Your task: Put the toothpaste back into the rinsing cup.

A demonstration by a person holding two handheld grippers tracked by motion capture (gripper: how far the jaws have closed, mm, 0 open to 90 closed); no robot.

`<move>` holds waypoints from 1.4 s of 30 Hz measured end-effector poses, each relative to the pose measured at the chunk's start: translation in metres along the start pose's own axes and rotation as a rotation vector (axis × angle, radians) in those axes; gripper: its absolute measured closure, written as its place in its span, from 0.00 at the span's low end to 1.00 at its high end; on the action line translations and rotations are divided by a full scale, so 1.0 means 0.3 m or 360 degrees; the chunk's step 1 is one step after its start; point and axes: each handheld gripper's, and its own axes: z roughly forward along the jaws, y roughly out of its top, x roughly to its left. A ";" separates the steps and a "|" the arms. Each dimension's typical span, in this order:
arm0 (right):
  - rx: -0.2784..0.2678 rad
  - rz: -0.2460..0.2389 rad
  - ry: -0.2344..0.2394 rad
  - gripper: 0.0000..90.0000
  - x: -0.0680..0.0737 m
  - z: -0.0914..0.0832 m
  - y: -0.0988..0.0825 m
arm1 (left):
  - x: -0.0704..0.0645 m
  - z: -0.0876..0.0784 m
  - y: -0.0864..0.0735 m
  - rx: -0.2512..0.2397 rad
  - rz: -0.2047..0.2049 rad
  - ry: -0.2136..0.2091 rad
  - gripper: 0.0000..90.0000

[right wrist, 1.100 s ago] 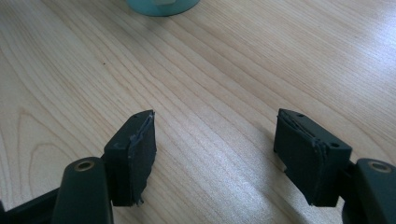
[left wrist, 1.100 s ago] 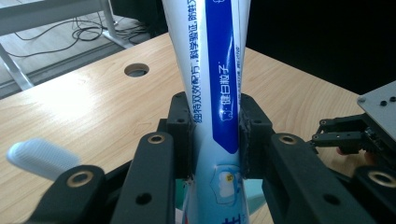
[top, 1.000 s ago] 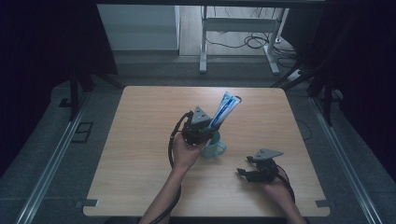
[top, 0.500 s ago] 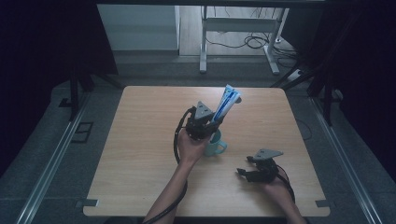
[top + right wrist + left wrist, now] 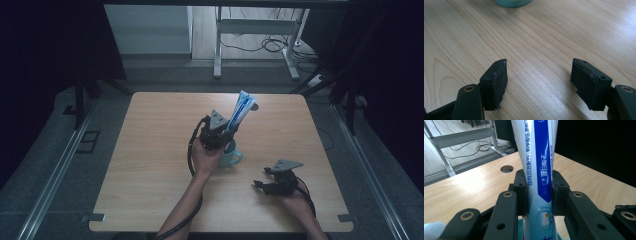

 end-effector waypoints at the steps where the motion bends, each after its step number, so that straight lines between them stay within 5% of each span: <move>1: 0.0000 -0.0002 -0.0001 0.33 0.000 0.000 0.000 | 0.000 0.001 -0.002 0.0000 0.0003 0.0003 0.79; 42: -0.0002 0.0000 -0.0045 0.38 0.004 0.000 0.000 | -0.006 0.046 -0.104 0.0036 0.0010 0.0021 0.78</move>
